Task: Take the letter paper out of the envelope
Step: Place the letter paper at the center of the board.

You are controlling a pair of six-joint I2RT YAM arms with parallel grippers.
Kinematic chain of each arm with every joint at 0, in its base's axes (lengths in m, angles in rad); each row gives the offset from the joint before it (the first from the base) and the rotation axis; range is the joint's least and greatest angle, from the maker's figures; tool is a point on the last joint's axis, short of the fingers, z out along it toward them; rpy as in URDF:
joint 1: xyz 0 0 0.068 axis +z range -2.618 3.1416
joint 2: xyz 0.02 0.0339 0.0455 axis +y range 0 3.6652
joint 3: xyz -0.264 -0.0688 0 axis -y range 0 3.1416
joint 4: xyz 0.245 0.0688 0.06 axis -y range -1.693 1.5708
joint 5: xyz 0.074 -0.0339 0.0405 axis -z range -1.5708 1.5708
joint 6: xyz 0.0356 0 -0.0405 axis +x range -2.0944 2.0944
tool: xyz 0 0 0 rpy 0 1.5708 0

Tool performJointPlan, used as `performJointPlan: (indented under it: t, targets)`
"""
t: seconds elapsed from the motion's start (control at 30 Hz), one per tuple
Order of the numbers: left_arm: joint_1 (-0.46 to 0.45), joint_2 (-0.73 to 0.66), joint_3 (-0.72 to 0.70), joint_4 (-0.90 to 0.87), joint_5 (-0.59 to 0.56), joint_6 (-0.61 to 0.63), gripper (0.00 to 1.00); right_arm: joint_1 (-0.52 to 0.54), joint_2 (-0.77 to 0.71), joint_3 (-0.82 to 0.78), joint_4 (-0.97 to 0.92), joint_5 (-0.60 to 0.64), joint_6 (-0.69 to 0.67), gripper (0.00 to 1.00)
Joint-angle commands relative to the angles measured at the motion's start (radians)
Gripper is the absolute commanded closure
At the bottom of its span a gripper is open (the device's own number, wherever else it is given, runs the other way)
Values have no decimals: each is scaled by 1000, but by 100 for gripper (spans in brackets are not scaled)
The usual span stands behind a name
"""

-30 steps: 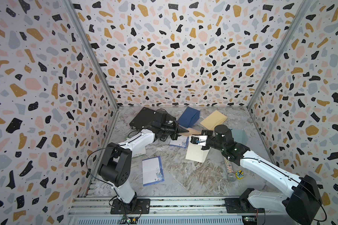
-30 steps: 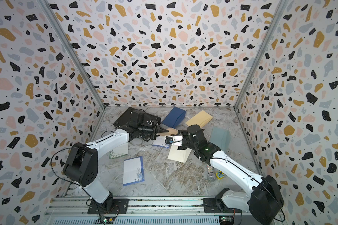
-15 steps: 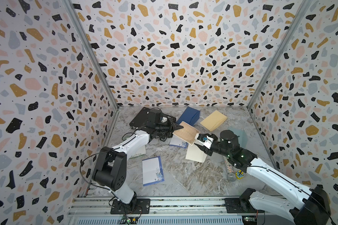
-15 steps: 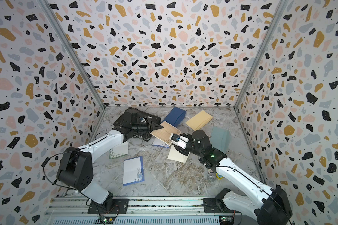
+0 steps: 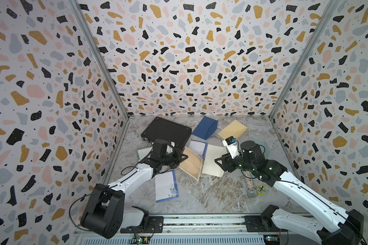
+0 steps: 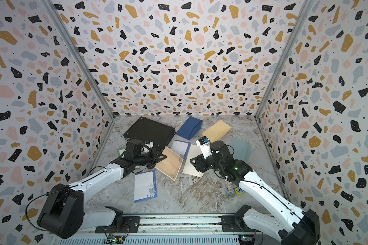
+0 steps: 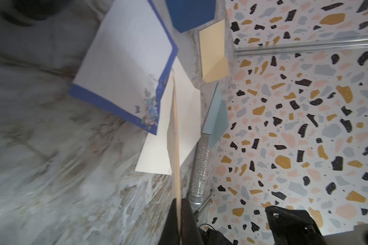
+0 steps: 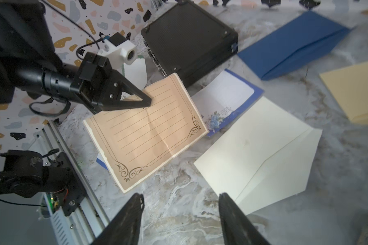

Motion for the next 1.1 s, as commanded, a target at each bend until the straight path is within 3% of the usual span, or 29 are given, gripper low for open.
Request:
performJointPlan:
  t: [0.0, 0.27, 0.47, 0.8, 1.07]
  targets:
    - [-15, -73, -65, 83, -147, 33, 100, 1, -9, 1, -10, -60, 179, 41]
    - [-69, -130, -281, 238, -311, -89, 100, -2, -33, -72, 99, -108, 340, 41]
    - [-168, -121, -345, 248, -457, -118, 100, -6, -38, -97, 114, -121, 348, 41]
    - [-241, -59, -389, 331, -536, -192, 100, -20, -32, -125, 120, -154, 345, 41]
    - [-288, -146, -395, 236, -597, -250, 74, -57, -32, -127, 93, -122, 349, 38]
